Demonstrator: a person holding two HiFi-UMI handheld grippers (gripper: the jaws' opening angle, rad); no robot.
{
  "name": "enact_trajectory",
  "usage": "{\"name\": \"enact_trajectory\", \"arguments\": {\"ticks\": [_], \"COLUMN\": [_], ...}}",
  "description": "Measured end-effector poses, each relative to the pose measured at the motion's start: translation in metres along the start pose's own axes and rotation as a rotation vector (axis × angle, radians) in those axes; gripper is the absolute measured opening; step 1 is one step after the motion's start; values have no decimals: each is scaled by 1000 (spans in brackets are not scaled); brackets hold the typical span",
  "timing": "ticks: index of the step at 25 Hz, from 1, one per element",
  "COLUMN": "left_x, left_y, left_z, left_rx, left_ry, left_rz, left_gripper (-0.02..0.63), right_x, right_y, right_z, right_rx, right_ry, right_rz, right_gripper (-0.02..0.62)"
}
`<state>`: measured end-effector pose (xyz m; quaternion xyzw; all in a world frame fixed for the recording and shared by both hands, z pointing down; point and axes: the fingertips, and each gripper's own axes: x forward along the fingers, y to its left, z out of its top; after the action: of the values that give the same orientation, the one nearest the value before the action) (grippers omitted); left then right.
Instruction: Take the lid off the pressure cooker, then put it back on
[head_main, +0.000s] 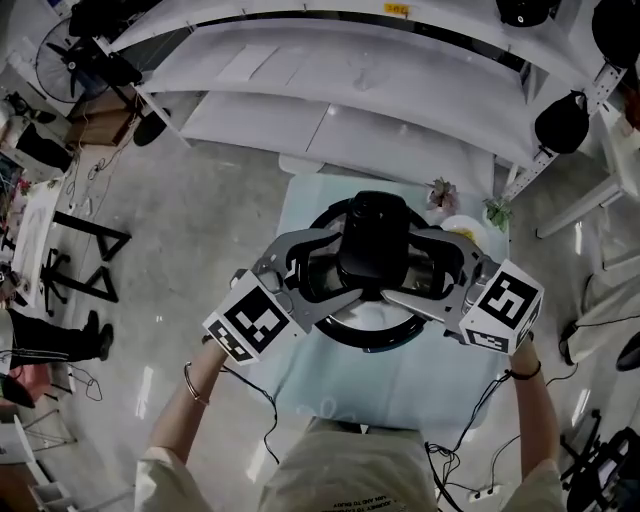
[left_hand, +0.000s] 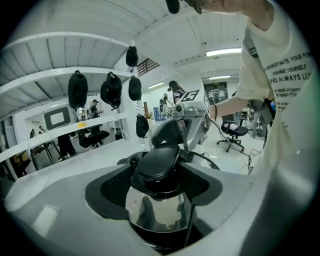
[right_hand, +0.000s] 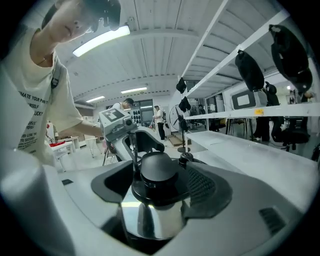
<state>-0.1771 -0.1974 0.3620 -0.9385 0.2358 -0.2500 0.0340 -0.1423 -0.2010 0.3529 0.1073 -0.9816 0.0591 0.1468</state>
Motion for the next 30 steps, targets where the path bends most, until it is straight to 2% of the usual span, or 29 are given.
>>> {"name": "enact_trajectory", "arguments": {"ticks": [7,12,20,24,30], "left_x": [15,22,28,29,28], "left_y": [0,-4,-8,-6,-4], "left_z": [5,7,1,2,3], "left_rx": [58,83,77,80,86], "left_ry": [7,13,-17,-32,-51], "left_rz": [-149,-219,-270,-272,-264], "left_gripper": [295,295,293,293,293], "right_x": [12,16,20,21,22], "right_y": [-3,-3,0,0,0], "right_z": [-5,-7,-16,-15,-13], "right_rx": [-22,-33,-77,-82,-79], "right_ry": [61,97,175,184,178], "right_rz": [50,66,100,118,106], "right_gripper": [314,314,305,275,272]}}
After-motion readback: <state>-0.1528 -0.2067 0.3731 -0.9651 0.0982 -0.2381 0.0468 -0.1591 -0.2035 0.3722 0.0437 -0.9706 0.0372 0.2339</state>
